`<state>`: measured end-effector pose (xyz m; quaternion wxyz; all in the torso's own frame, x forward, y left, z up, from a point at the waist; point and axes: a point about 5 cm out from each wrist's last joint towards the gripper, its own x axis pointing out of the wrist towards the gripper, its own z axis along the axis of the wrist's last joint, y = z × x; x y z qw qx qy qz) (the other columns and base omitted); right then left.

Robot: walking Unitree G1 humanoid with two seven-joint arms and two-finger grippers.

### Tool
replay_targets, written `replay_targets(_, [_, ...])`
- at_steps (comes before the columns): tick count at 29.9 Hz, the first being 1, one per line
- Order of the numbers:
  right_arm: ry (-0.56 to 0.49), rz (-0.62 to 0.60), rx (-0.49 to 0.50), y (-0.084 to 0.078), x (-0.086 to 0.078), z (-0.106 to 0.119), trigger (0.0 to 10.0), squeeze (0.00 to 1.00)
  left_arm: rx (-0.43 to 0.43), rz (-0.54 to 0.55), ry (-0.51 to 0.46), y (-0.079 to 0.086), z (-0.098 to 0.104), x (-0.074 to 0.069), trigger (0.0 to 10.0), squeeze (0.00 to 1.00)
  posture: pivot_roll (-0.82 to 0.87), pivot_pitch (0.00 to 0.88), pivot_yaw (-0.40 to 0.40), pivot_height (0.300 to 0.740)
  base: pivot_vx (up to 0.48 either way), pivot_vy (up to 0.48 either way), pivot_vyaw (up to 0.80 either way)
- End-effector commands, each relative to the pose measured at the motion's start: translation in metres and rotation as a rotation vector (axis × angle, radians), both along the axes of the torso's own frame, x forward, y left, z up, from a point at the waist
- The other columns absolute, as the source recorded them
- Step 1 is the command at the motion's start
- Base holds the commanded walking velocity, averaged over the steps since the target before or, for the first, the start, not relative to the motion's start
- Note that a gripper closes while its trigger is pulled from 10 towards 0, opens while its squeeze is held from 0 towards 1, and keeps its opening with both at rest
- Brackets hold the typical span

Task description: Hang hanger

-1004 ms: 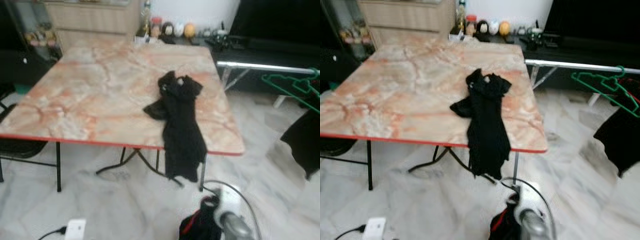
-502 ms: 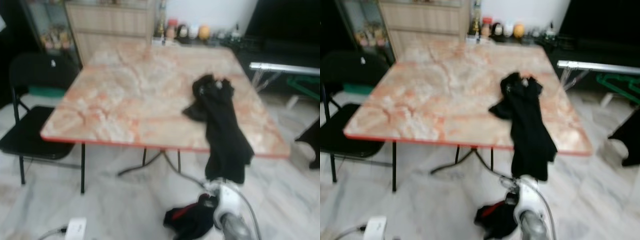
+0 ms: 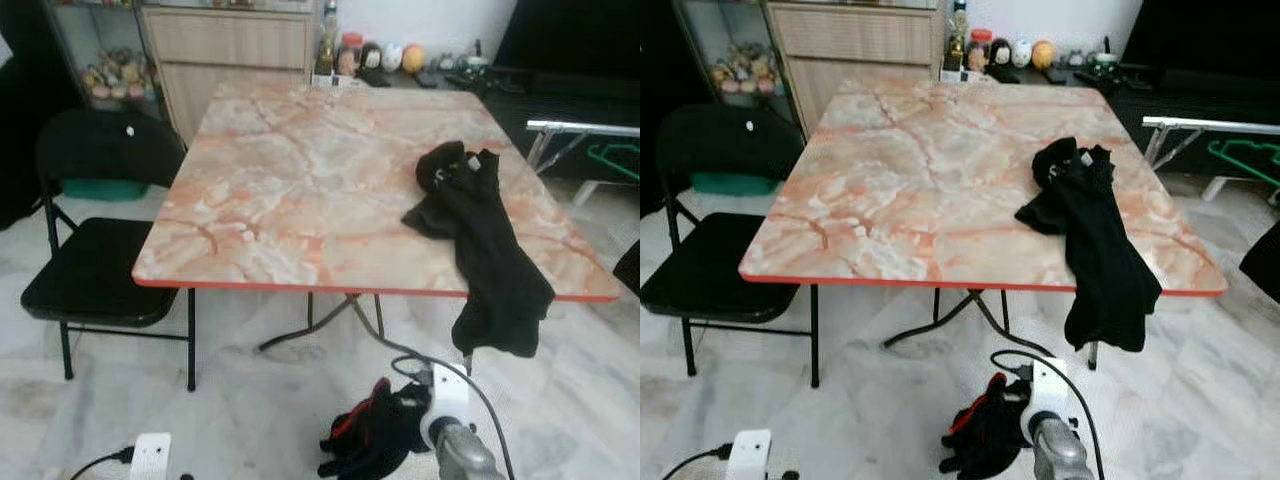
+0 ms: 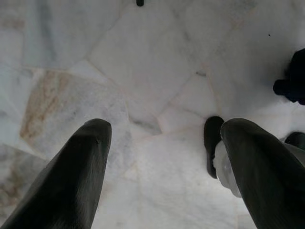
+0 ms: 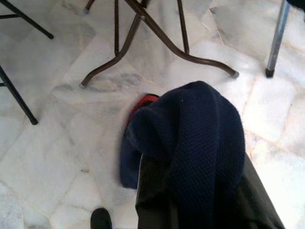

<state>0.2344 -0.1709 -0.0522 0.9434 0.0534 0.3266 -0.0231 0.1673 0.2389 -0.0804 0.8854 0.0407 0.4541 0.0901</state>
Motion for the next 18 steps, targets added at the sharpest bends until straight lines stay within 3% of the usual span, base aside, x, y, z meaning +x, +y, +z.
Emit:
replay_targets(1, [-0.041,0.000,-0.020,-0.006,0.005,0.005,10.0,0.00,-0.002,-0.008,-0.009,-0.005,0.000,0.002,10.0,0.00,0.02,0.000,-0.044,0.740,0.000,0.000,0.00])
replay_targets(8, [-0.125,0.033,-0.056,-0.006,0.021,0.019,10.0,0.00,-0.004,-0.009,-0.021,-0.008,0.000,0.004,10.0,0.00,0.02,0.000,-0.045,0.740,0.000,0.000,0.00])
replay_targets(12, [-0.241,0.098,-0.101,-0.005,0.035,0.035,10.0,0.00,-0.003,-0.007,-0.028,-0.007,0.001,0.006,10.0,0.00,0.01,0.000,-0.046,0.740,0.000,0.000,0.00])
replay_targets(14, [-0.397,0.192,-0.195,-0.005,0.046,0.055,10.0,0.00,0.000,-0.003,-0.037,-0.006,0.003,0.009,10.0,0.00,0.01,0.000,-0.045,0.740,0.000,0.000,0.00])
replay_targets(16, [-0.506,0.208,-0.212,-0.005,0.047,0.067,10.0,0.00,0.002,-0.002,-0.042,-0.006,0.004,0.011,10.0,0.00,0.01,0.000,-0.046,0.740,0.000,0.000,0.00])
replay_targets(18, [-0.555,0.231,-0.228,-0.005,0.044,0.071,10.0,0.00,0.001,-0.001,-0.045,-0.006,0.005,0.012,10.0,0.00,0.01,0.000,-0.046,0.740,0.000,0.000,0.00])
